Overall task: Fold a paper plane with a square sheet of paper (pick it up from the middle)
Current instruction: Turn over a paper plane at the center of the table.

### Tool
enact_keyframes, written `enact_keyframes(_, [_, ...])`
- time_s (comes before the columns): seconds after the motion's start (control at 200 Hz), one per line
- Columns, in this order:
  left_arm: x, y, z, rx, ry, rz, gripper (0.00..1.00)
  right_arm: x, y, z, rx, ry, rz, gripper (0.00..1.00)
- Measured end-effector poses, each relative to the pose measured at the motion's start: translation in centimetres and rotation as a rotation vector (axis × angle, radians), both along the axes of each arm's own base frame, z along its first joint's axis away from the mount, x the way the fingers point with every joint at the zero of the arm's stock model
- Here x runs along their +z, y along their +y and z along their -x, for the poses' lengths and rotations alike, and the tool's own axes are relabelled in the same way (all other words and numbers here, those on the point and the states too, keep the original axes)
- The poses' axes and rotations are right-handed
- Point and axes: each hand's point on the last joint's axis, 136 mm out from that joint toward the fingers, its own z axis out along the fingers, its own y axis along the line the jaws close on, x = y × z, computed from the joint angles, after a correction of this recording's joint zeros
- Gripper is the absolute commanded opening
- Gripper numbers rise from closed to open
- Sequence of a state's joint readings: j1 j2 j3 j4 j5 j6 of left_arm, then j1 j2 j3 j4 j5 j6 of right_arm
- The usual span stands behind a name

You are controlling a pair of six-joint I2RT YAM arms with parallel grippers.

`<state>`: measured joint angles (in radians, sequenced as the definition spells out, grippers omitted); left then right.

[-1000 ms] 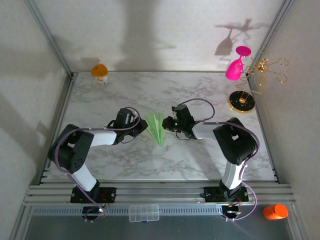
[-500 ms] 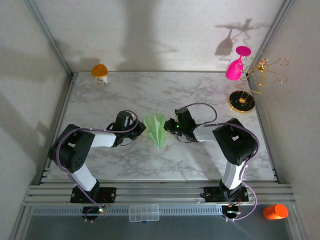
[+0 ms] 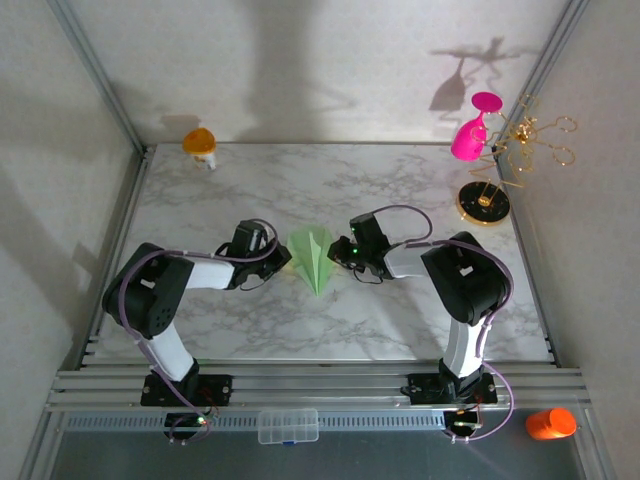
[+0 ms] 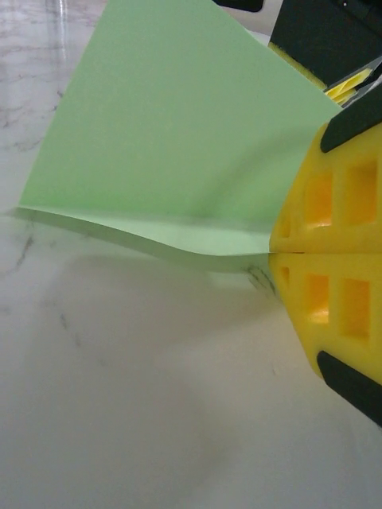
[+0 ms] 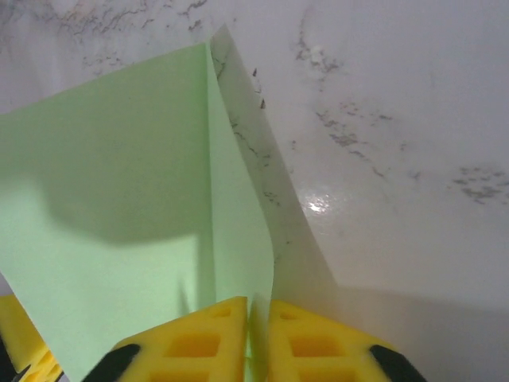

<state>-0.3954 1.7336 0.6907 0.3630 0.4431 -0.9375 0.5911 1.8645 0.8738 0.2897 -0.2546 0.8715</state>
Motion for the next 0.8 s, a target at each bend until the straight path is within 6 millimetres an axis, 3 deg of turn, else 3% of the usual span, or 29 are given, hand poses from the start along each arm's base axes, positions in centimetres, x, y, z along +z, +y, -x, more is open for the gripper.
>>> enact_keyframes(0.24, [0.7, -0.4, -0.6, -0.058, -0.021, -0.040, 0.00, 0.4, -0.2, -0.5, 0.033, -0.017, -0.001, 0.22])
enact_keyframes(0.446, [0.3, -0.4, -0.5, -0.079, -0.011, -0.060, 0.01, 0.9, 0.2, -1.0, 0.066, -0.036, -0.006, 0.07])
enact_keyframes(0.656, [0.2, 0.4, -0.1, -0.058, 0.011, -0.090, 0.17, 0.9, 0.3, -0.9, 0.075, -0.037, -0.007, 0.05])
enact_keyframes(0.801, [3.4, 1.1, -0.4, -0.024, -0.052, -0.098, 0.25, 0.9, 0.3, -0.8, 0.079, -0.035, -0.011, 0.05])
